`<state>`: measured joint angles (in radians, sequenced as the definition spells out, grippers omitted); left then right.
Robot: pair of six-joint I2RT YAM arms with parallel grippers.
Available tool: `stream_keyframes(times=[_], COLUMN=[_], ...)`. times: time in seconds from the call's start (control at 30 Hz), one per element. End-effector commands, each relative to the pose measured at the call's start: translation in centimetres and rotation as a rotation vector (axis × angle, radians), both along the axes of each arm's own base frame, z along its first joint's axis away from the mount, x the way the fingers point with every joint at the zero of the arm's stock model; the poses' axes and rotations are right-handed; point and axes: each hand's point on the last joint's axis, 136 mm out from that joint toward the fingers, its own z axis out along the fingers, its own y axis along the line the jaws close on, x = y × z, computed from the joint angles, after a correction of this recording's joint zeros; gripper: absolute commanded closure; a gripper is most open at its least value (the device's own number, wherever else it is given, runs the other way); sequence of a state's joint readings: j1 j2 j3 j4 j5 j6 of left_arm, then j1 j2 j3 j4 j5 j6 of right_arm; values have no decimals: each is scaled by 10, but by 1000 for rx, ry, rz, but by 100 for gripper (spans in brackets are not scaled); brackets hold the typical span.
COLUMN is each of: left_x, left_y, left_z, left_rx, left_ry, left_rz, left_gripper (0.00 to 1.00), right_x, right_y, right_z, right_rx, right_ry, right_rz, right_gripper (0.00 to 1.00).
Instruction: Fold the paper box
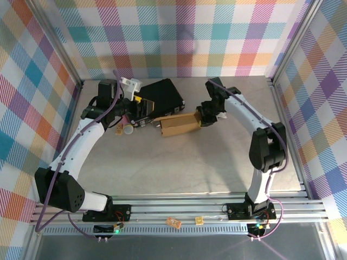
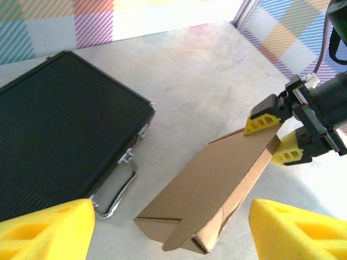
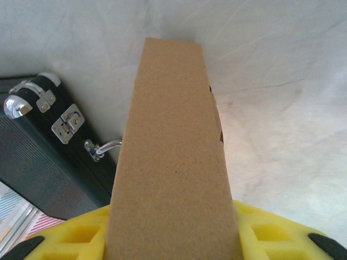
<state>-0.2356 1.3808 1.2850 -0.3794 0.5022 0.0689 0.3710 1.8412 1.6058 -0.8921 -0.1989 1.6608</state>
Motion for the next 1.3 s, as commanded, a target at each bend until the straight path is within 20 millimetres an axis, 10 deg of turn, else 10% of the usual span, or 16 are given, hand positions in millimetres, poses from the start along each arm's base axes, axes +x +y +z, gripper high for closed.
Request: stream_keyframes(times=[0.0, 0.27, 0.77, 1.07, 1.27], left_x=[-16, -75, -36, -38, -44], left_y=[-22, -62, -77, -89, -86], left_z=[-1, -53, -96, -97, -103], left_rx=[-132, 110, 360, 350, 370], left_ry=[89, 178, 160, 200, 227], left_rz=[-58, -252, -309, -355, -356], left_gripper=[27, 28, 43, 70, 65], right_x=[-43, -46, -22, -14, -9], right_y=[-29, -47, -41, -39, -39], right_z=[7, -9, -19, -21, -23], right_rx=[-66, -76, -82, -73, -69], right_ry=[87, 127, 151, 152, 152], right_rz=[9, 5, 38, 26, 20], right_gripper=[60, 60, 60, 60, 61])
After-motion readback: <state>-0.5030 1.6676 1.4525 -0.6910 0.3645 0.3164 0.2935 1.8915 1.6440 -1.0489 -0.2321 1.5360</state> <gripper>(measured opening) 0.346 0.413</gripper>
